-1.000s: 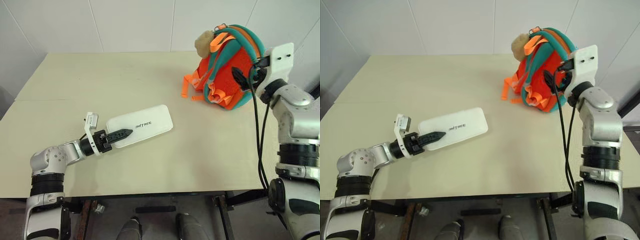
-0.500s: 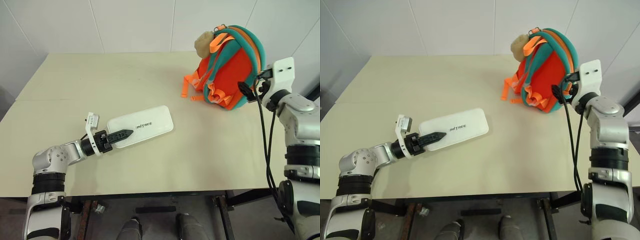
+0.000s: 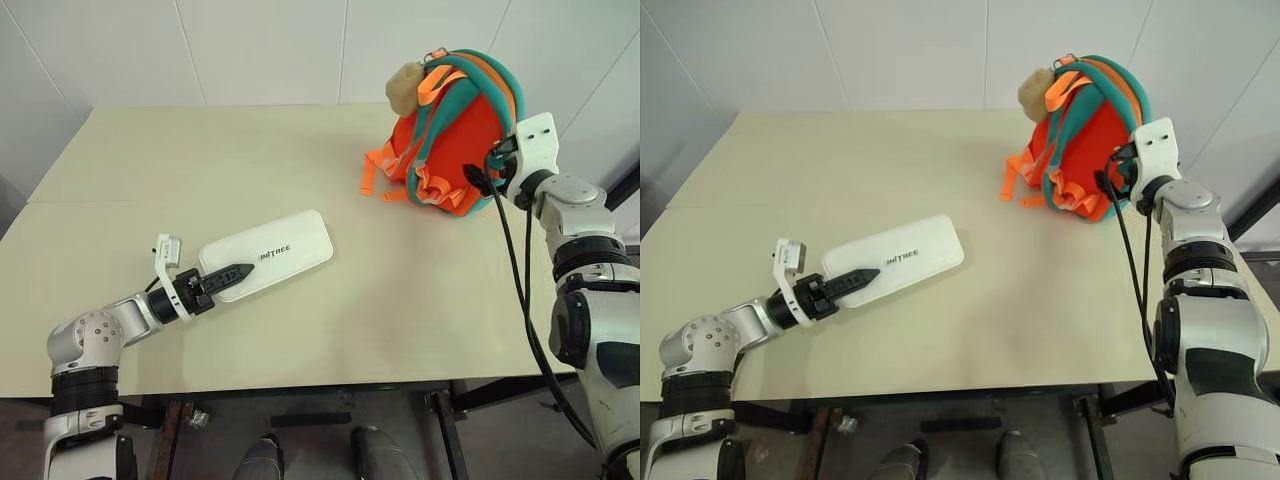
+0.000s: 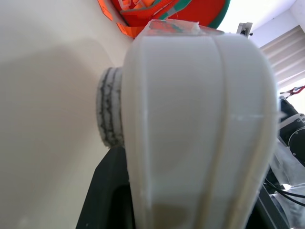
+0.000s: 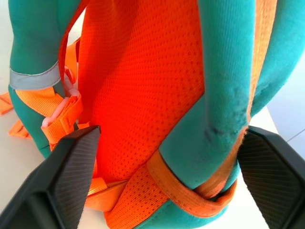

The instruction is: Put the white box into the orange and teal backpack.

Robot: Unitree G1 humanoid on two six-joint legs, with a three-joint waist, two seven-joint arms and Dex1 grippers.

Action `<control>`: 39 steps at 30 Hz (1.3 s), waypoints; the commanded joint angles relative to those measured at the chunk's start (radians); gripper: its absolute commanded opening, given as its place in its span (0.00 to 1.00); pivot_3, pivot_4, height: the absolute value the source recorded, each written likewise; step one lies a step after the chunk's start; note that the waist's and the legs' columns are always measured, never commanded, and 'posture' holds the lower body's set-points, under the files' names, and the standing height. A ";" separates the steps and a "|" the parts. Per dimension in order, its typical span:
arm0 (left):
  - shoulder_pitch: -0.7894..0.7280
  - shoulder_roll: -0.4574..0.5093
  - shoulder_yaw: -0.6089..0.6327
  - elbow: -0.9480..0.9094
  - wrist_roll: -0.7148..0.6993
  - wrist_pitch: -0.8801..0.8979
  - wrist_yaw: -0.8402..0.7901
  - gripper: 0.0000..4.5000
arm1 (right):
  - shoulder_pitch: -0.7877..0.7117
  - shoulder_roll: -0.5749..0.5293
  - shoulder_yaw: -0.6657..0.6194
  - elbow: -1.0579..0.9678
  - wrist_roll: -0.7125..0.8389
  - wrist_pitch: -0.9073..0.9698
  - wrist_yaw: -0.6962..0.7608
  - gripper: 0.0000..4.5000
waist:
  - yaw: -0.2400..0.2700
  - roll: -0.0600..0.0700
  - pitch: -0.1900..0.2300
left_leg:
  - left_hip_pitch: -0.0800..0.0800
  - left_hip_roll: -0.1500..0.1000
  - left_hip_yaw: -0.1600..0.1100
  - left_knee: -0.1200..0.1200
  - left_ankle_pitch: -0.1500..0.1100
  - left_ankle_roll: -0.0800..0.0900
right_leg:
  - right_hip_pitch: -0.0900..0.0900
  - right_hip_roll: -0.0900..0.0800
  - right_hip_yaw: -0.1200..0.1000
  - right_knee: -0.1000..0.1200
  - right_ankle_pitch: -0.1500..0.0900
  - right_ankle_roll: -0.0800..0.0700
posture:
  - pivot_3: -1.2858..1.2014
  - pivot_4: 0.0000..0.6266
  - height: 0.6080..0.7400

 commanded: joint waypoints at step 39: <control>-0.369 -0.145 -0.264 0.495 0.230 -0.212 -0.304 0.28 | 1.300 -0.301 -0.823 -1.524 0.393 0.760 0.319 0.01 | 0.060 0.001 0.000 | -0.001 -0.002 0.000 0.005 -0.004 0.004 | 0.004 -0.001 -0.001 -0.004 -0.005 0.003 | 0.52 0.24 1.00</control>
